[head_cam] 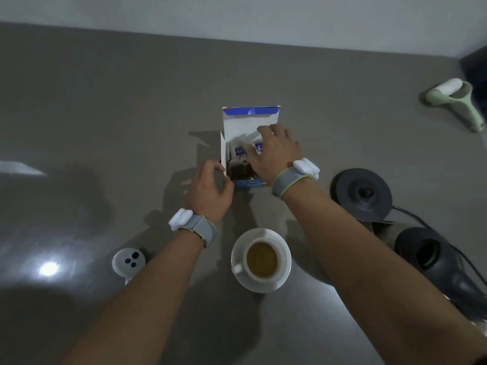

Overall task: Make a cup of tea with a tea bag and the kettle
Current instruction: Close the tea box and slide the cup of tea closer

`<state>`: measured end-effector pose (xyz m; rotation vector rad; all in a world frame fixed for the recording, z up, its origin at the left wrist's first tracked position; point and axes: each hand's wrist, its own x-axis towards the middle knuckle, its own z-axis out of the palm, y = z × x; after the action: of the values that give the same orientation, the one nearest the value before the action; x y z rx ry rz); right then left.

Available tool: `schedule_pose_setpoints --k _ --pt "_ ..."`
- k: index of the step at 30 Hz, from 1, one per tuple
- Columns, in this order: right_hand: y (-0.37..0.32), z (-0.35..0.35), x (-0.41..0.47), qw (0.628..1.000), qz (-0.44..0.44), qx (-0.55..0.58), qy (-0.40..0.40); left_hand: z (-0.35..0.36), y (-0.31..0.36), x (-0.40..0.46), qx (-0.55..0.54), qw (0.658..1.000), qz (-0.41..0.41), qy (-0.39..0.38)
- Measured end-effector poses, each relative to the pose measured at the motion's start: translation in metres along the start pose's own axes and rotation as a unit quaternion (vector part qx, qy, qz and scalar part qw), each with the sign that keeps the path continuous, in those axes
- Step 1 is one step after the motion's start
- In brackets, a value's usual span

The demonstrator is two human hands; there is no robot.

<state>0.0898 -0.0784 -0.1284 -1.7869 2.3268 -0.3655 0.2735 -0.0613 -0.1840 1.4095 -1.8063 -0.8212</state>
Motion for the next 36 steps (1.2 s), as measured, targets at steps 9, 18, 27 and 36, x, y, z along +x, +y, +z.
schedule_pose_setpoints --k 9,18,27,36 --pt "0.012 0.001 -0.015 0.986 0.08 0.143 -0.008 0.007 0.019 0.012 0.014 0.998 0.021 -0.058" --pt "0.009 0.01 -0.03 0.994 0.02 0.105 -0.013 0.021 0.007 0.024 0.095 0.987 0.088 -0.099" --pt "0.009 0.039 -0.041 0.995 -0.029 -0.003 -0.094 0.022 0.018 0.027 0.239 0.952 0.096 -0.169" --pt "0.01 0.042 -0.044 0.989 -0.048 -0.045 -0.129 0.028 0.012 0.023 0.301 0.924 0.101 -0.215"
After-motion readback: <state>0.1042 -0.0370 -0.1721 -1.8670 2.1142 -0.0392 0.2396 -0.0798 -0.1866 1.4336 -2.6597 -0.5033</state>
